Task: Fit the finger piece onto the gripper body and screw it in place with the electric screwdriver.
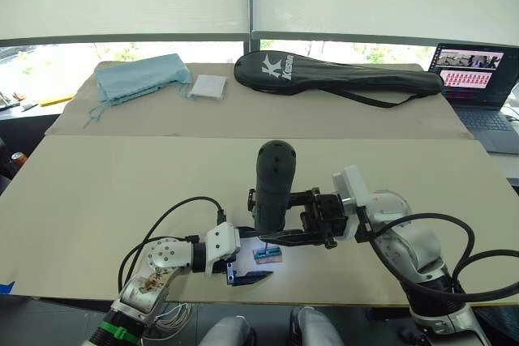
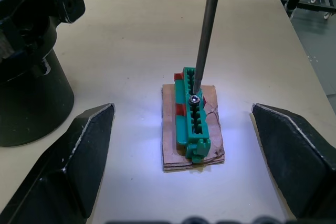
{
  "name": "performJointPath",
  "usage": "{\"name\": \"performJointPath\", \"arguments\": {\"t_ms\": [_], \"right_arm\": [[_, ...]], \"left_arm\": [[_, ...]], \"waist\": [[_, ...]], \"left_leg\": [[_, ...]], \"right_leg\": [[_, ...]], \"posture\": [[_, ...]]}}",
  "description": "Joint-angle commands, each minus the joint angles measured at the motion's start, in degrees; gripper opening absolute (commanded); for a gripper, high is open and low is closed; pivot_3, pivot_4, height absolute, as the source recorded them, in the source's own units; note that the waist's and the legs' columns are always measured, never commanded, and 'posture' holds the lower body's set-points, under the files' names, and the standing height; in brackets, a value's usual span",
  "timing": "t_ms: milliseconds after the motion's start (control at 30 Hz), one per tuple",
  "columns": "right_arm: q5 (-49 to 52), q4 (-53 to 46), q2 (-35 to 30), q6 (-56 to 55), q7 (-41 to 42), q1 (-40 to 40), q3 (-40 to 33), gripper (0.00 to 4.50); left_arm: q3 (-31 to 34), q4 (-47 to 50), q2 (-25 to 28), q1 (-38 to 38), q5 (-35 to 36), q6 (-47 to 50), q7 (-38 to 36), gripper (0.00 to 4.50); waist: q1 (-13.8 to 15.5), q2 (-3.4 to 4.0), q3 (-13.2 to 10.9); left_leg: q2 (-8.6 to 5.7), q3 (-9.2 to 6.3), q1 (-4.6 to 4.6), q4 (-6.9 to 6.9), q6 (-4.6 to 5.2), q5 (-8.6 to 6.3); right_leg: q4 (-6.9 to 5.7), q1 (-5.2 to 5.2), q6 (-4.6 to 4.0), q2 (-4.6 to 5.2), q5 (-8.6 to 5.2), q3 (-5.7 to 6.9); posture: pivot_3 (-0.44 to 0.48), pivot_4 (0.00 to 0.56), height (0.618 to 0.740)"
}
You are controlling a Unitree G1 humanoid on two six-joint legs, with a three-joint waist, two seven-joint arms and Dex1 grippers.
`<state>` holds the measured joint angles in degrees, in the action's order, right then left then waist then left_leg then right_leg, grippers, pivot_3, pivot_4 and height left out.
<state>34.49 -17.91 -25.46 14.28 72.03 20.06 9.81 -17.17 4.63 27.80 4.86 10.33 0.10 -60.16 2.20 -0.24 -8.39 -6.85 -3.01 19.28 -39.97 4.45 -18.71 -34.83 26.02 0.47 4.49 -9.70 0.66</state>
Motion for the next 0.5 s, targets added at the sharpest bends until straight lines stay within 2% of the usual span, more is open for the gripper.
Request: {"name": "performJointPath", "arguments": {"t_ms": [33,500], "right_arm": [[0.8,-1.4,0.3,-1.4,0.0,1.7,-0.9,1.90],[0.8,-1.6,0.3,-1.1,0.0,1.5,-0.6,1.90]], "left_arm": [[-2.2,-1.7,-0.2,-0.8,-1.8,1.8,0.7,4.41],[-2.2,-1.1,-0.2,-1.1,-1.6,2.6,1.1,4.41]], "waist": [[0.0,0.00,0.0],[0.0,0.00,0.0]], "left_leg": [[0.00,0.00,0.00,0.00,0.00,0.00],[0.00,0.00,0.00,0.00,0.00,0.00]], "right_leg": [[0.00,0.00,0.00,0.00,0.00,0.00],[0.00,0.00,0.00,0.00,0.00,0.00]], "posture": [[0.000,0.150,0.740],[0.000,0.150,0.740]]}}
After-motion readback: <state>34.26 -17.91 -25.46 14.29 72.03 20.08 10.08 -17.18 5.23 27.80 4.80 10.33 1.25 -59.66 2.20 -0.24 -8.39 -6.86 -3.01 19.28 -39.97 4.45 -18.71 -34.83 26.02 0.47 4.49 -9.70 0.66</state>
